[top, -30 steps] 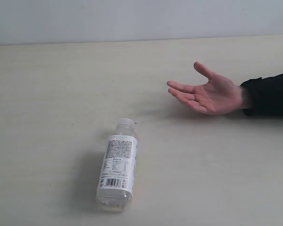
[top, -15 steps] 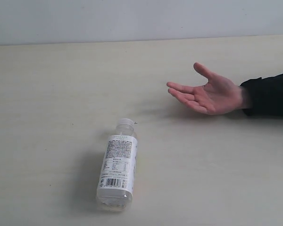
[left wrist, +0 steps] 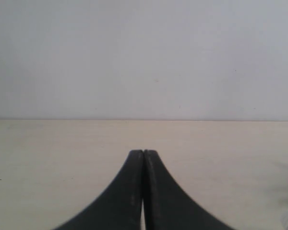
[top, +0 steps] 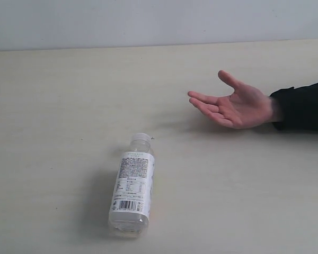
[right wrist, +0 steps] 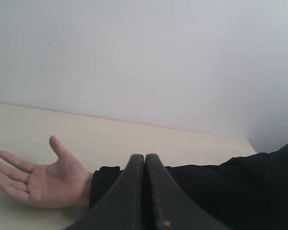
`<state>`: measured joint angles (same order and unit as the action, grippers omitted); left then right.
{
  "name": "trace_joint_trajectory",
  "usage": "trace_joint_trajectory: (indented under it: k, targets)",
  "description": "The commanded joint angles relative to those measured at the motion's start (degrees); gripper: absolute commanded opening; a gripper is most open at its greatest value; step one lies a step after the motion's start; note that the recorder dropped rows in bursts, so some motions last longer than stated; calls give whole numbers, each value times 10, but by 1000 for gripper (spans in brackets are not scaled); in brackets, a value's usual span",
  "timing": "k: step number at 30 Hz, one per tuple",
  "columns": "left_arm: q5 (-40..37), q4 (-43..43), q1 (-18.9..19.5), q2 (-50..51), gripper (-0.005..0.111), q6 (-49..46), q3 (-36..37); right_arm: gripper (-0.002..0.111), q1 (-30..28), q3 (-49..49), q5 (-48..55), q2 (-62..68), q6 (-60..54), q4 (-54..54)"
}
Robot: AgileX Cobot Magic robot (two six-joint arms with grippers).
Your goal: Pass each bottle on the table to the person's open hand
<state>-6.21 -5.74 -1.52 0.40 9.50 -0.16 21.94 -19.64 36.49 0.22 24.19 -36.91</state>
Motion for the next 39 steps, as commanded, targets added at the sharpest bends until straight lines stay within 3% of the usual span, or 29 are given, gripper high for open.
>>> trace_joint_trajectory:
  k: [1,7,33,39]
  targets:
    - [-1,4,-3,-4,0,-3,2,0,1,2,-29,-2,0,-4]
    - [-1,4,-3,-4,0,-3,2,0,1,2,-100,-2,0,-5]
    - [-1,4,-3,-4,0,-3,2,0,1,2,-76,-2,0,-5]
    - [84,-1,-3,-4,0,-1,2,0,1,2,-76,-2,0,-5]
